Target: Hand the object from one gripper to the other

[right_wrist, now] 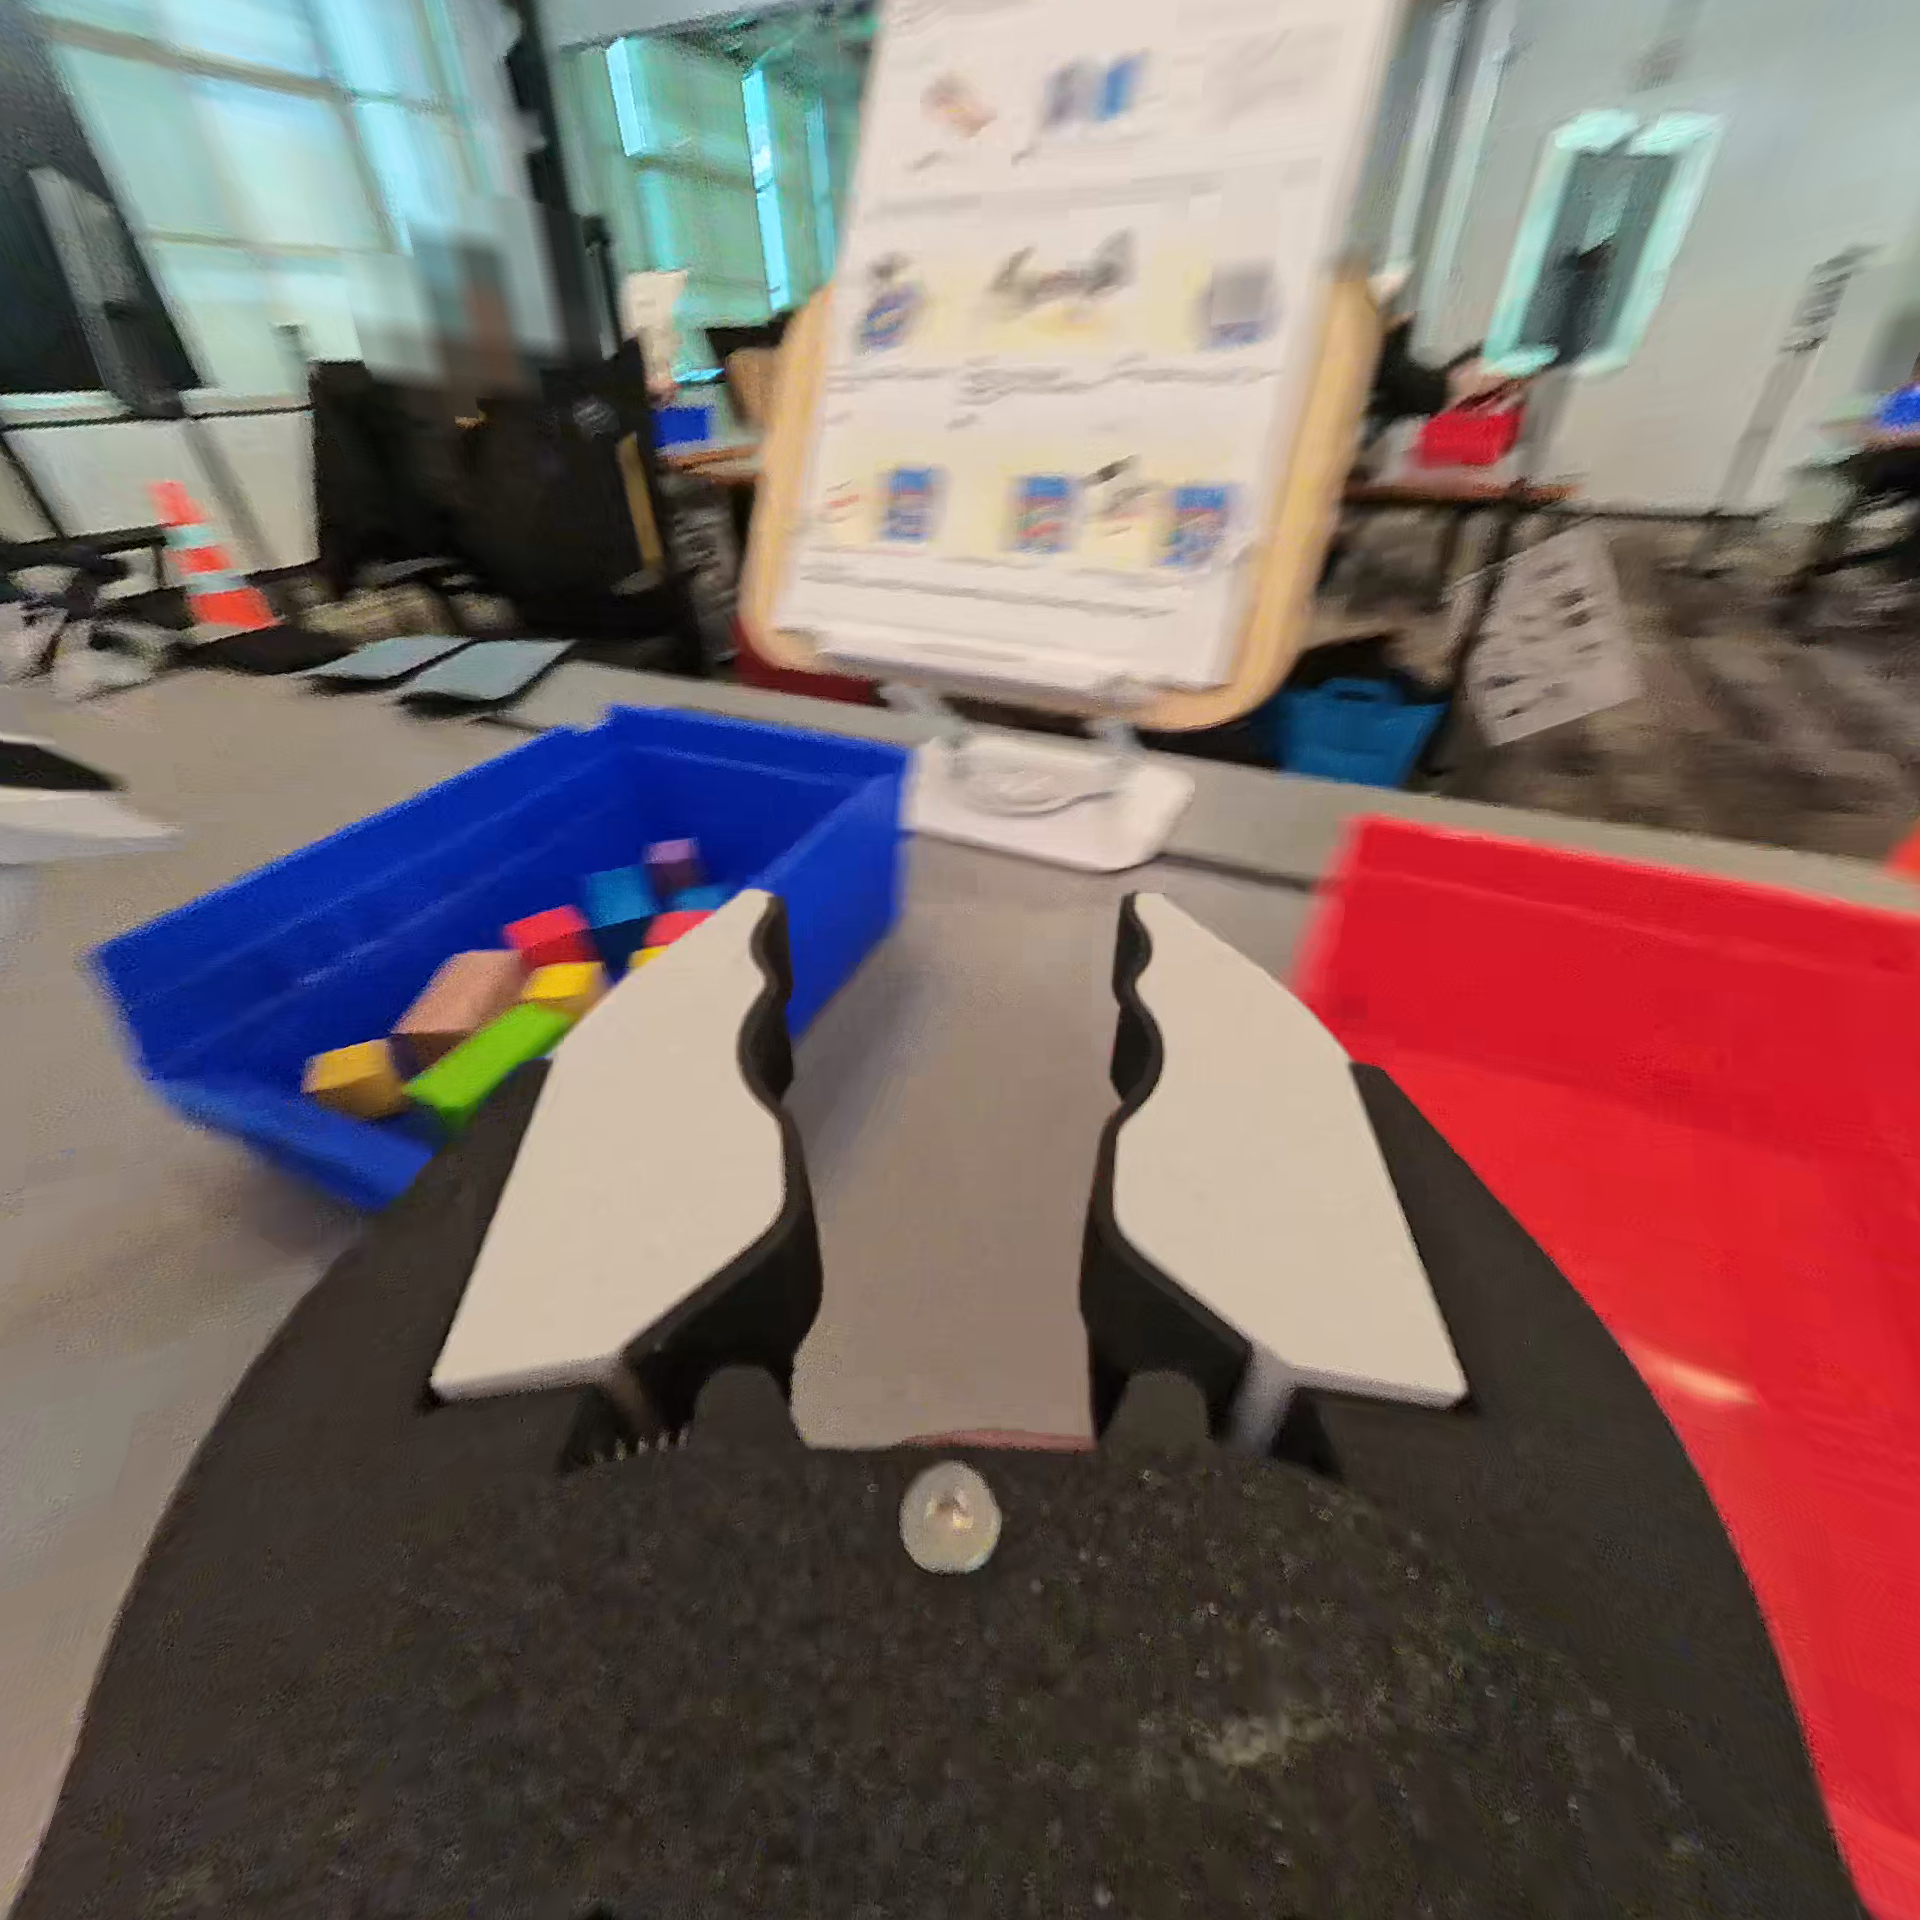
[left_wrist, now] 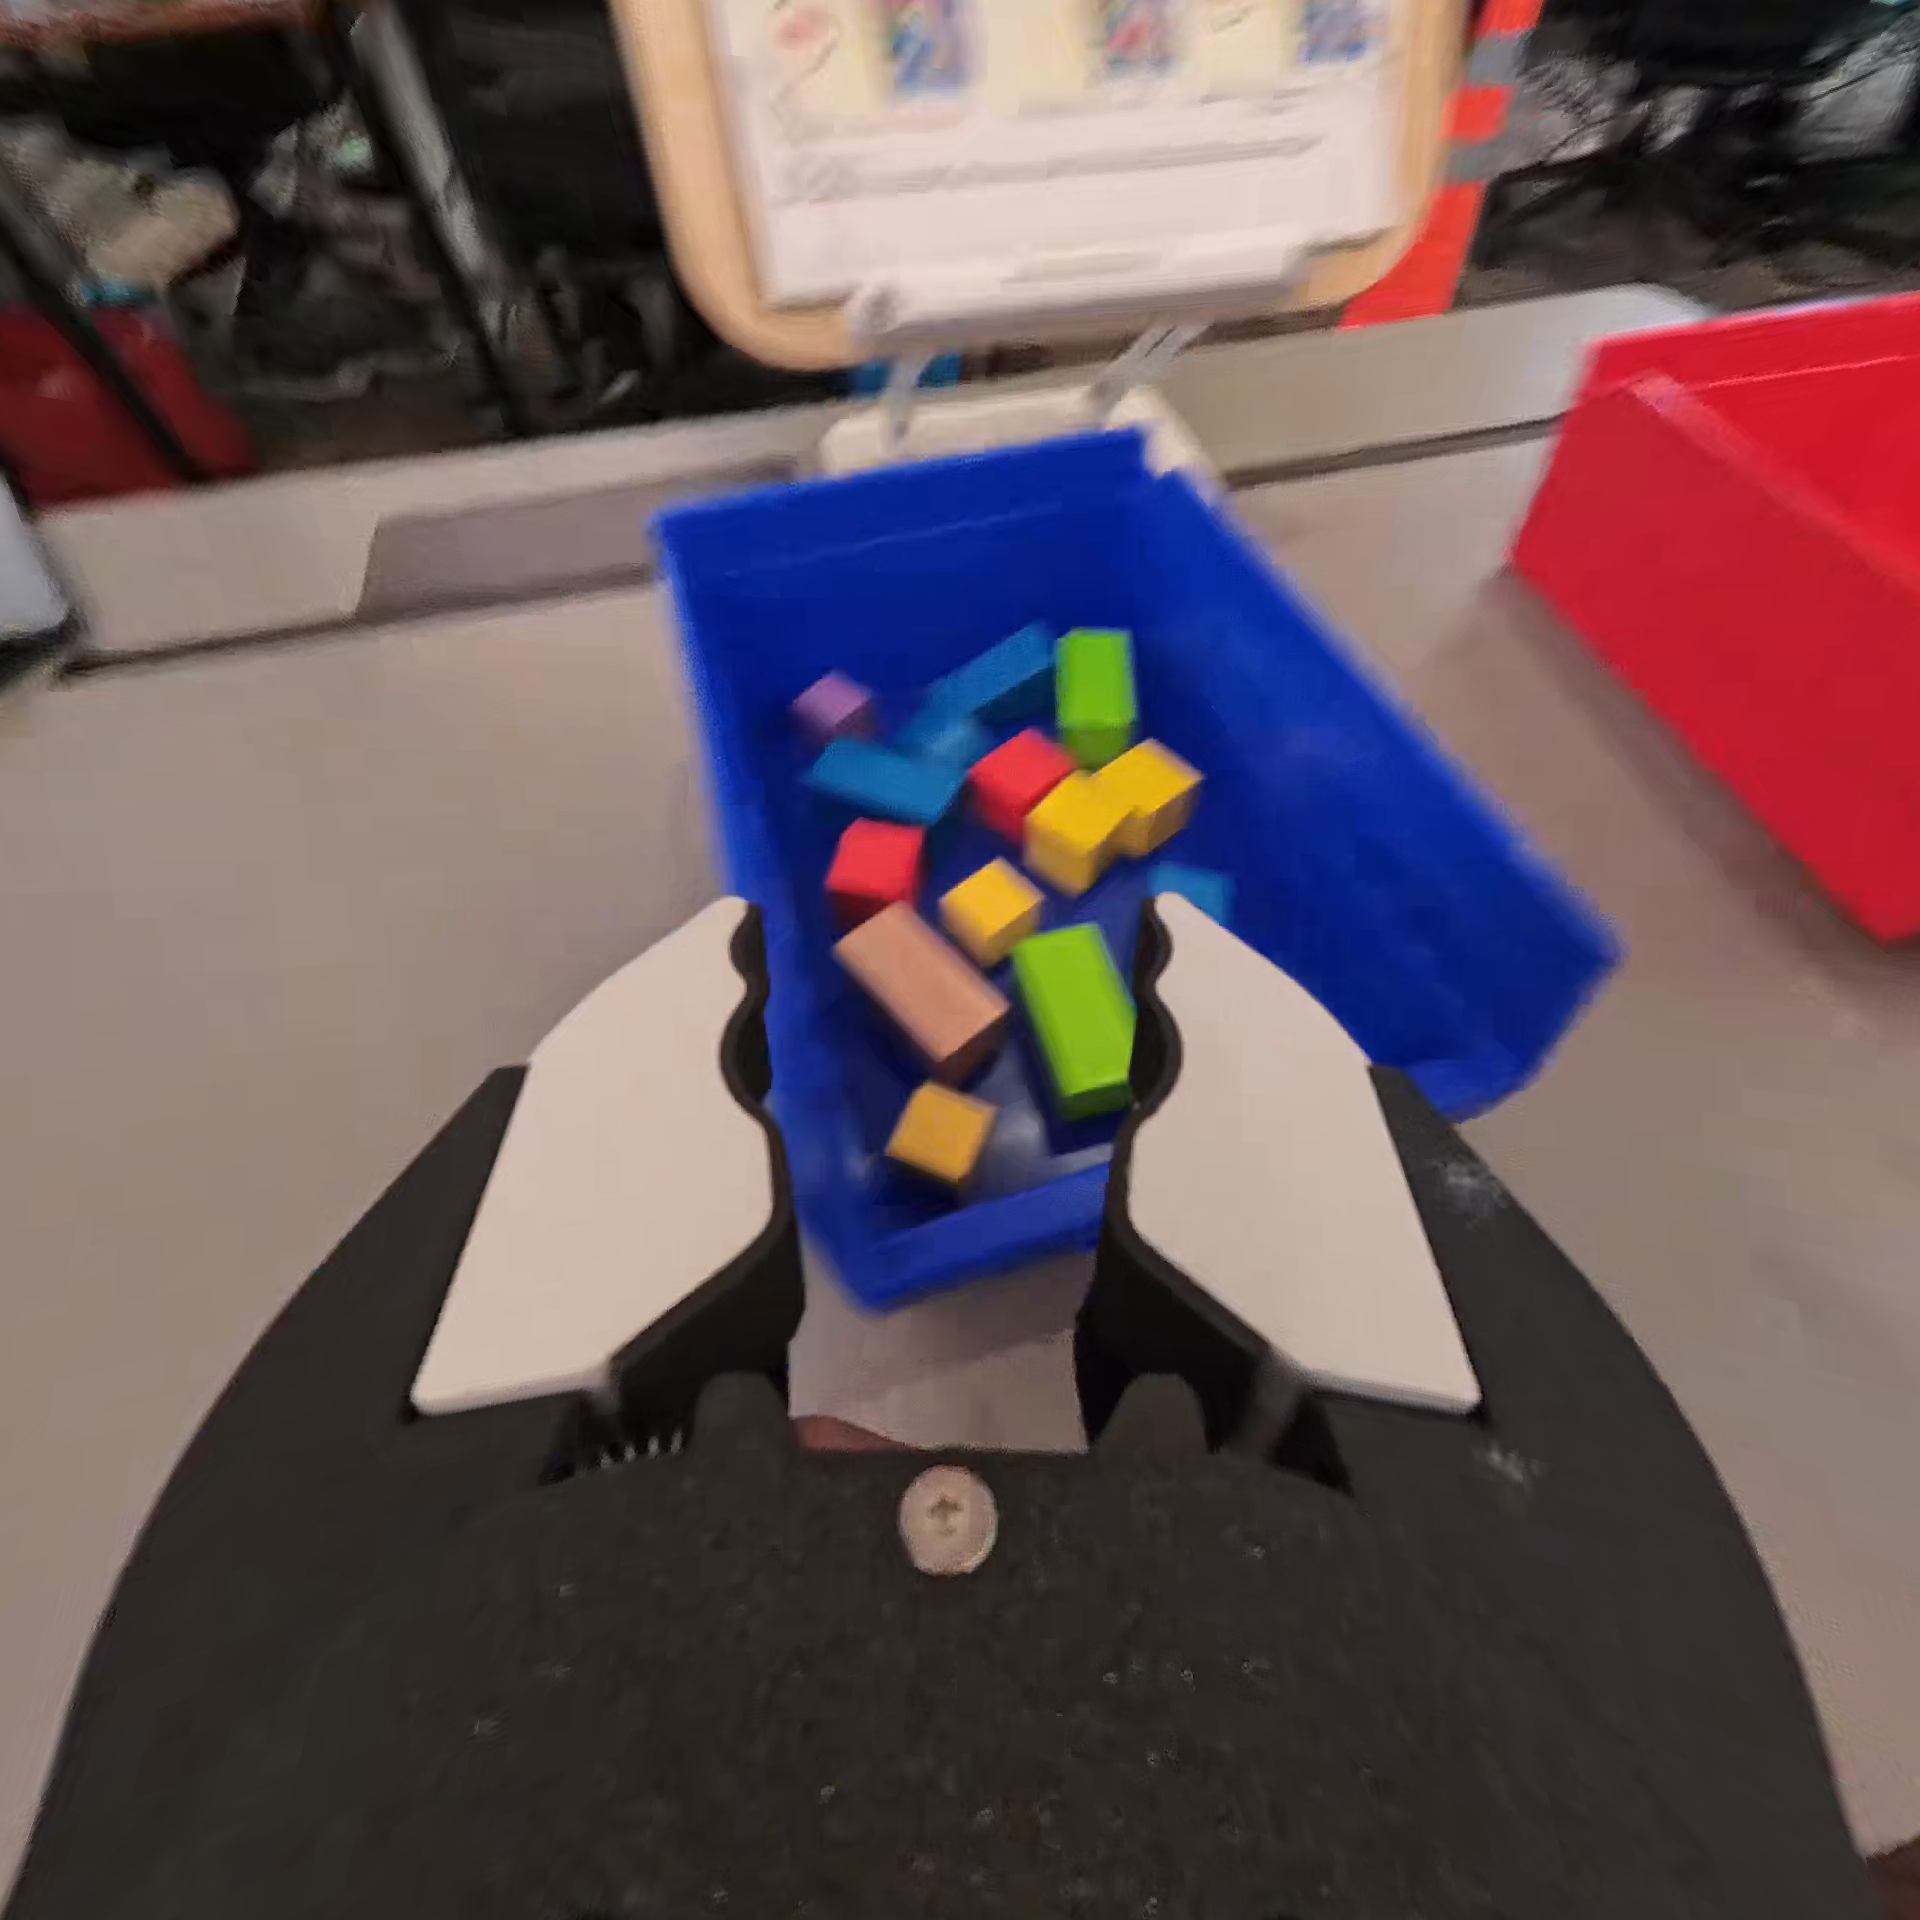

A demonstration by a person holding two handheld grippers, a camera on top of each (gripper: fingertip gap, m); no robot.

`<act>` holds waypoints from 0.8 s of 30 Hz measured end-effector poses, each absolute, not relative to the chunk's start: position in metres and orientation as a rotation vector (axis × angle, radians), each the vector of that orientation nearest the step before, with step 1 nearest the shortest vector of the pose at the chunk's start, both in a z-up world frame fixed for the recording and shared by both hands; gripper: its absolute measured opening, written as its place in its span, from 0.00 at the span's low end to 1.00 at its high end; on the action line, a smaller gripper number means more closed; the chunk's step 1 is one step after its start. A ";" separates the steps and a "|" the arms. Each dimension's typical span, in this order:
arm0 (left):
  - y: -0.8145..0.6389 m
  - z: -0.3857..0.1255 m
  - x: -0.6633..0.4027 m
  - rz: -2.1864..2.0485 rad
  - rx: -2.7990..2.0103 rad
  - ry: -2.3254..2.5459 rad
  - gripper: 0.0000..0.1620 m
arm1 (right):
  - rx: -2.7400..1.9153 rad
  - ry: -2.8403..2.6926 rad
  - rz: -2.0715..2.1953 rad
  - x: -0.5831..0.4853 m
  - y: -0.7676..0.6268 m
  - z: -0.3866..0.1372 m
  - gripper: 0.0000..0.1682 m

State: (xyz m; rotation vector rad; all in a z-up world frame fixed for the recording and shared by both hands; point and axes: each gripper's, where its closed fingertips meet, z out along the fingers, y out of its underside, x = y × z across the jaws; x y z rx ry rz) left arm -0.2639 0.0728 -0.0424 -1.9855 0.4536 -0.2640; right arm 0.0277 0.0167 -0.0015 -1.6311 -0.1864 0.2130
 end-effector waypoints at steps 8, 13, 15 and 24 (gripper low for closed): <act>0.094 -0.131 -0.283 -0.337 -2.168 0.411 0.25 | -1.904 -0.005 0.248 -0.099 0.047 -0.109 0.26; 0.106 -0.135 -0.287 -0.309 -2.191 0.330 0.07 | -1.952 0.008 0.204 -0.109 0.055 -0.124 0.04; 0.109 -0.134 -0.293 -0.266 -2.193 0.304 0.04 | -1.964 -0.027 0.088 -0.111 0.057 -0.124 0.03; 0.137 -0.111 -0.392 -0.207 -2.146 0.196 0.02 | -1.937 -0.045 0.000 -0.208 0.086 -0.107 0.03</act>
